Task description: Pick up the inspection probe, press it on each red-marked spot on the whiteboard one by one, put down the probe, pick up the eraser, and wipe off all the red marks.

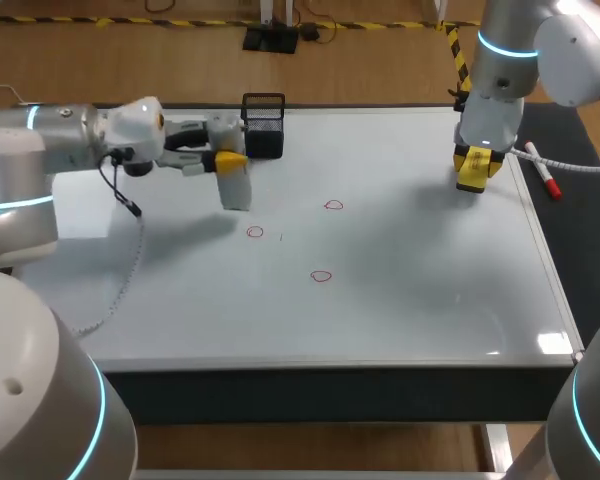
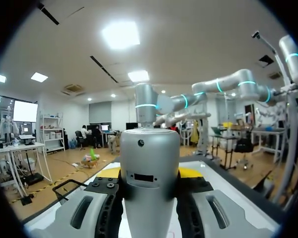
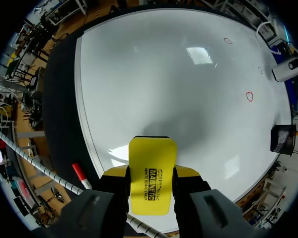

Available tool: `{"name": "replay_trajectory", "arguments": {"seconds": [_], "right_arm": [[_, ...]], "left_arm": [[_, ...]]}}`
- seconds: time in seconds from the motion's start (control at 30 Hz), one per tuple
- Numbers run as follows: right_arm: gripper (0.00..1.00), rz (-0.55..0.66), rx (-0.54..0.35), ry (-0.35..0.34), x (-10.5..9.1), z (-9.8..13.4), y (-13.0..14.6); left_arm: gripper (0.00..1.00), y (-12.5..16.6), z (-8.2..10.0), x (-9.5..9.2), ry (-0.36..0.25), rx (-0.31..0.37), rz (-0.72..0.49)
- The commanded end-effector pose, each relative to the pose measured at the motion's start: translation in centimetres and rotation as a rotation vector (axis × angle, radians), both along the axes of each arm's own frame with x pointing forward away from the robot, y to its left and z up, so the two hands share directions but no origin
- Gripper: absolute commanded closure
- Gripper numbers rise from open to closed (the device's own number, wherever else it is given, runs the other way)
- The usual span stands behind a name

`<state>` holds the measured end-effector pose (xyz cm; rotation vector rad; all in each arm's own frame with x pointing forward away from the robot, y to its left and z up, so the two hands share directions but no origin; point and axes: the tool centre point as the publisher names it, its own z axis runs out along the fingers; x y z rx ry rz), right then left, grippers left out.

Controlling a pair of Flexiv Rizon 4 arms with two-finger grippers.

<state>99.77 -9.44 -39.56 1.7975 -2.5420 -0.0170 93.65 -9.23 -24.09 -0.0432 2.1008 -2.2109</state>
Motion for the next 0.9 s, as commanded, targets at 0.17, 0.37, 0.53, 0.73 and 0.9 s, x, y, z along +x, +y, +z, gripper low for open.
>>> {"name": "replay_trajectory", "arguments": {"seconds": [0.17, 0.37, 0.53, 0.73, 0.9], "right_arm": [[1.00, 0.002, -0.002, -0.001, 0.0, 0.1, -0.1], [1.00, 0.002, -0.002, -0.001, 0.0, 0.1, -0.1], [1.00, 0.002, -0.002, -0.001, 0.0, 0.1, -0.1], [1.00, 0.002, -0.002, -0.001, 0.0, 0.1, -0.1], [1.00, 0.002, -0.002, -0.001, 0.0, 0.1, -0.1]], "left_arm": [[1.00, 5.3, 2.1, 1.9, -0.015, 0.017, 0.087], [1.00, 9.2, 2.6, 3.7, -0.024, 0.009, 0.155], [1.00, 11.7, 2.6, 4.7, -0.015, 0.033, 0.207], [1.00, 14.2, 2.2, 5.3, 0.003, 0.032, 0.262], [1.00, 16.0, 1.4, 5.4, 0.015, 0.040, 0.308]]}}
